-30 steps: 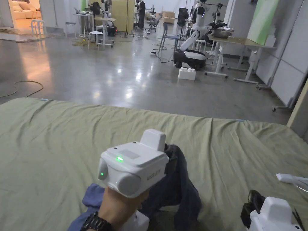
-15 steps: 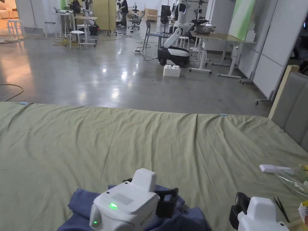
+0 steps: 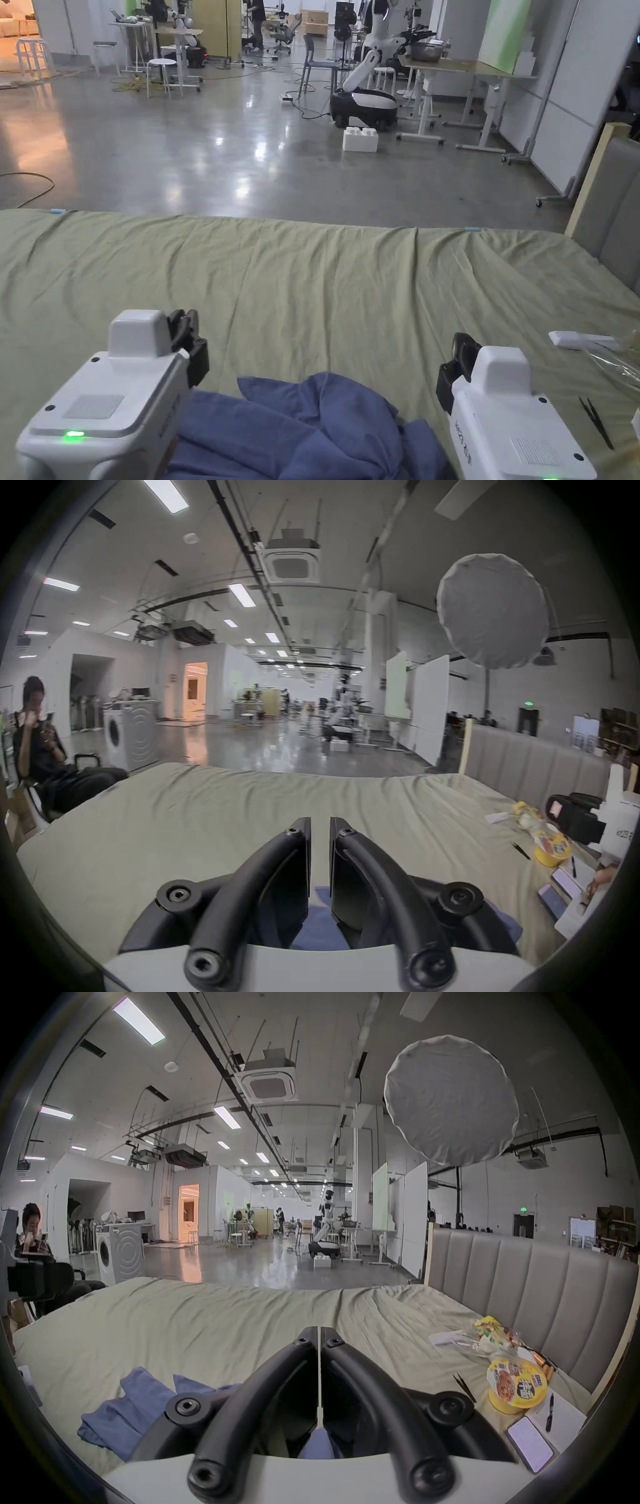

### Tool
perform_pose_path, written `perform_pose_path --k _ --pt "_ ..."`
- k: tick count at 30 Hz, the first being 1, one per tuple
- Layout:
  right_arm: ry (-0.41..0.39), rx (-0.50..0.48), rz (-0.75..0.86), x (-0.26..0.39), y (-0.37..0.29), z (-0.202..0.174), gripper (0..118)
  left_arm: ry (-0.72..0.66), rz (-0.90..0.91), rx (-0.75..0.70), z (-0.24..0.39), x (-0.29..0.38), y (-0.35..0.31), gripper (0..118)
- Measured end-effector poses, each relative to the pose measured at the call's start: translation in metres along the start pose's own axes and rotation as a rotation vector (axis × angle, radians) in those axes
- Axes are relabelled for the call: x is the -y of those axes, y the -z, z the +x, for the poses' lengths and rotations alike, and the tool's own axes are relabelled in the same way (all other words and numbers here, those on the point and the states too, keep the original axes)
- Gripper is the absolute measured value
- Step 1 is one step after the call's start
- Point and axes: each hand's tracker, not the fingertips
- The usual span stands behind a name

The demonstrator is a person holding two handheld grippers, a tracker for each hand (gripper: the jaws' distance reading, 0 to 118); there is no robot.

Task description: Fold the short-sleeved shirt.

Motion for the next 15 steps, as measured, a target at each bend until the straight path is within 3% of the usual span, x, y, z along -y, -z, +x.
perform_pose_path --k 4,12,15 --pt "-0.014 -0.015 0.031 -0.006 0.000 -0.012 2 -0.036 -0.040 0.010 -0.026 0.004 0.001 1" --pt "-0.020 -0.063 0.020 -0.005 0.000 -0.027 2 -0.013 -0.191 -0.041 -0.055 0.017 0.002 1" --pt "0.056 -0.095 -0.042 0.003 0.003 -0.027 2 -0.097 -0.315 -0.004 -0.077 0.037 0.011 1"
